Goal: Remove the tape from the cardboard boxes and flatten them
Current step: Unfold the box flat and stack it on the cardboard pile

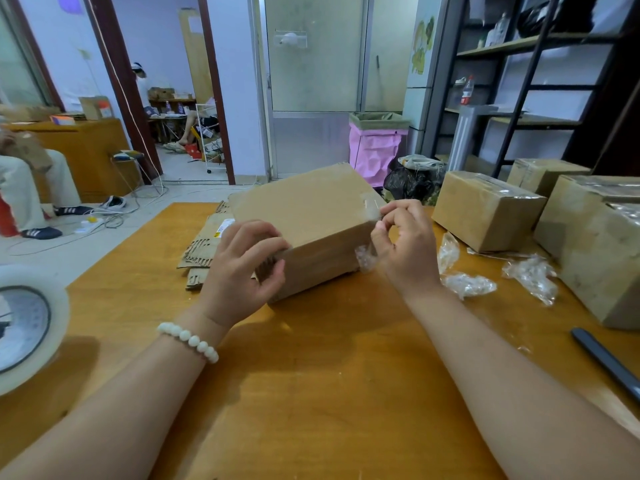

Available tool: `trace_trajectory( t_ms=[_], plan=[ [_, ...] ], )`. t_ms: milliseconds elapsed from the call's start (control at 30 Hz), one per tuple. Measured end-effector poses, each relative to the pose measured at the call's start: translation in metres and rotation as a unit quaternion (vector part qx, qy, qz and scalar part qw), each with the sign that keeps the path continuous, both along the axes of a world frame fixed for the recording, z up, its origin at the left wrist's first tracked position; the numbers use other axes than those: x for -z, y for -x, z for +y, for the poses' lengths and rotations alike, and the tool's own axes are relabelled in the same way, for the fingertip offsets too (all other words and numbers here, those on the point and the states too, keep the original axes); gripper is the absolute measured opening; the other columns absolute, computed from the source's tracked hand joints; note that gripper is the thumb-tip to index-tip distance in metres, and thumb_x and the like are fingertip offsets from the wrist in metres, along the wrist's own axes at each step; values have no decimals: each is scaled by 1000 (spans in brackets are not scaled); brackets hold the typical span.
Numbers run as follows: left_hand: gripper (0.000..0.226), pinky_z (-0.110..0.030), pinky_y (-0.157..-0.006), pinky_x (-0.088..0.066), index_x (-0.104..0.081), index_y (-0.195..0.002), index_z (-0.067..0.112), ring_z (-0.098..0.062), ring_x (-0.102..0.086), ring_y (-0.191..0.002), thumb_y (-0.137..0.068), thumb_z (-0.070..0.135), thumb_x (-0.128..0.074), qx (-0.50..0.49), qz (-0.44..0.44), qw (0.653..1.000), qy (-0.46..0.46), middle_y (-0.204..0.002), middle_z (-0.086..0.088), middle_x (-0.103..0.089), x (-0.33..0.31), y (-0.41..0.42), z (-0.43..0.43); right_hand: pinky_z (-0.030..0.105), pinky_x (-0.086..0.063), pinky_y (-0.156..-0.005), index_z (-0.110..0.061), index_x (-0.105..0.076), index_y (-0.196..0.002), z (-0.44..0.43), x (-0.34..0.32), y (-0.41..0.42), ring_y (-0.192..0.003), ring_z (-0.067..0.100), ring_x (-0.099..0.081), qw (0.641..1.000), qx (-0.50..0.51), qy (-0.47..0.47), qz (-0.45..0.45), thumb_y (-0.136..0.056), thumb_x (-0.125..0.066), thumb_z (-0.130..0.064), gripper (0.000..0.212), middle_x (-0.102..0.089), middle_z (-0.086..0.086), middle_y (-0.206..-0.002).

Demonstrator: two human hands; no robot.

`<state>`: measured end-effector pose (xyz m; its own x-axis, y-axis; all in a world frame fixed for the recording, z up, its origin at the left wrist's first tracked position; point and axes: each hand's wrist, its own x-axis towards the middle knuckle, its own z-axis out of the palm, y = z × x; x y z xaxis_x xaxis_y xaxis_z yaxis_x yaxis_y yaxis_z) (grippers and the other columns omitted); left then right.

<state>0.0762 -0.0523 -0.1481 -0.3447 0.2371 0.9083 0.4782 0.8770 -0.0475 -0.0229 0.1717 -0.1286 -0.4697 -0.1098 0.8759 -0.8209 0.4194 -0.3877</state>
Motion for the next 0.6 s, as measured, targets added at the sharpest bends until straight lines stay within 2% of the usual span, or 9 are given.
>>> trace_trajectory(
  t_ms=[100,200,300,400,467,533,600],
  plan=[
    [27,-50,-85,-47,-61,-114,19,-32,-53,-103,-88,11,-56,-8,2,1000,28,-112,-6,-56,1,1,-2,6,-38,-78,-7,-55,-70,1,0,-2,-85,16,-50,998,-48,35,-34,-83,-46,-22,22,-53,6,-92],
    [30,-52,-83,-47,-62,-116,19,-32,-53,-103,-88,10,-55,-6,1,999,31,-112,-7,-56,2,1,-1,23,-46,-77,-7,-54,-78,0,-1,-4,-84,18,-50,995,-71,52,-54,-85,-47,-28,23,-47,-3,-88],
    [29,-52,-84,-47,-62,-115,19,-32,-54,-103,-88,11,-56,-3,-2,1000,26,-109,-11,-60,1,-1,0,23,-50,-76,-11,-49,-86,1,-5,-6,-85,18,-51,986,-75,102,-107,-86,-58,-35,26,-42,-8,-89],
    [25,-50,-85,-47,-63,-114,19,-32,-54,-103,-89,16,-59,-9,-8,1000,23,-109,-10,-59,1,-1,0,29,-53,-78,-9,-58,-87,1,-4,-5,-88,17,-53,990,-46,69,-117,-87,-66,-19,13,-45,-3,-95],
    [24,-48,-87,-47,-64,-114,19,-30,-53,-103,-90,19,-61,-15,-13,1000,7,-109,-9,-59,0,0,1,23,-52,-79,-7,-60,-87,-1,-5,-7,-89,13,-52,990,-43,69,-119,-89,-63,-11,6,-47,-1,-97],
    [23,-44,-90,-46,-67,-111,16,-28,-53,-101,-89,19,-62,-23,-13,1000,-14,-108,-9,-58,0,-1,1,10,-45,-78,-6,-60,-89,-2,-9,-10,-86,5,-51,985,-47,84,-143,-92,-58,-9,5,-51,-1,-97],
    [24,-34,-95,-43,-71,-109,10,-27,-51,-100,-89,19,-62,-36,-17,999,-30,-109,-7,-55,0,-1,1,6,-41,-71,-10,-58,-92,0,-11,-10,-76,-2,-50,973,-57,104,-198,-95,-53,-12,7,-54,-5,-90]
  ],
)
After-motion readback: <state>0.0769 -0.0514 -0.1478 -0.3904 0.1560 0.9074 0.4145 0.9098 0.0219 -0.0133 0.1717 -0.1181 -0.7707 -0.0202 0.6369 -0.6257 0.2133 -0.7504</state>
